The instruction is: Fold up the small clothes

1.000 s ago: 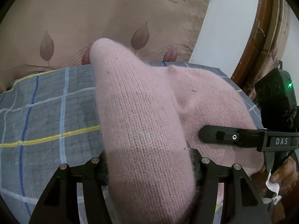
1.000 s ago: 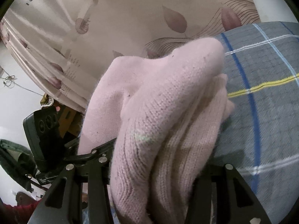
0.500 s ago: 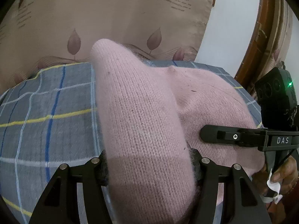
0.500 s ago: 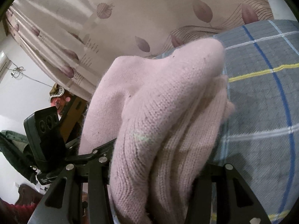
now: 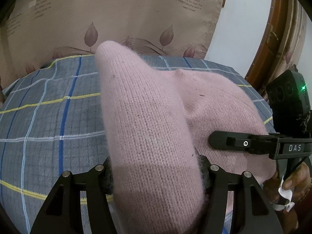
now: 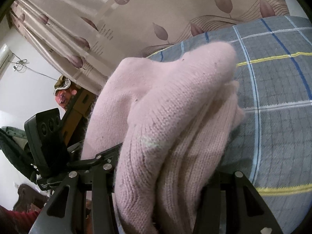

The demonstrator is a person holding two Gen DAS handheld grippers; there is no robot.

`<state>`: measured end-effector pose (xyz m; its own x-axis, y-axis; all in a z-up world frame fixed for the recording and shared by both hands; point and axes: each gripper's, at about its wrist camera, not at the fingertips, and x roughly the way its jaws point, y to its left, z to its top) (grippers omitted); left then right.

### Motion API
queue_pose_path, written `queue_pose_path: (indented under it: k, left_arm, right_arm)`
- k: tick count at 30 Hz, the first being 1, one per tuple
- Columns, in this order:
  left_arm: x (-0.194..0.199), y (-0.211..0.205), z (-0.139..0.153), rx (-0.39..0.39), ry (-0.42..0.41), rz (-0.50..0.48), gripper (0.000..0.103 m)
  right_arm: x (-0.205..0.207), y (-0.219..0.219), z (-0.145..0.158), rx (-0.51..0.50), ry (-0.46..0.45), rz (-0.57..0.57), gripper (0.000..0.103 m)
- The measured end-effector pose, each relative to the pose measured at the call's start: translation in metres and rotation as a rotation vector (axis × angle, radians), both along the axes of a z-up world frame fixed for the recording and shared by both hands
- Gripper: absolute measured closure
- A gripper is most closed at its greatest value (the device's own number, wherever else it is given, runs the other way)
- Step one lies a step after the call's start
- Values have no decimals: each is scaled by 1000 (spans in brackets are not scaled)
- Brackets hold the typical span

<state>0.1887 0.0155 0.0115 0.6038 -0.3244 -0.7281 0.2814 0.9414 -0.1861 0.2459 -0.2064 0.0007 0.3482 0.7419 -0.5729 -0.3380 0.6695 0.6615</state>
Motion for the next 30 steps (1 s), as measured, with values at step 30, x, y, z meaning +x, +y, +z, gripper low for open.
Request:
queue_pose_path:
  k: [30]
  left_arm:
    - [-25, 8, -1, 0, 16, -13, 43]
  right_arm:
    - [-23, 7, -3, -27, 7, 7, 60]
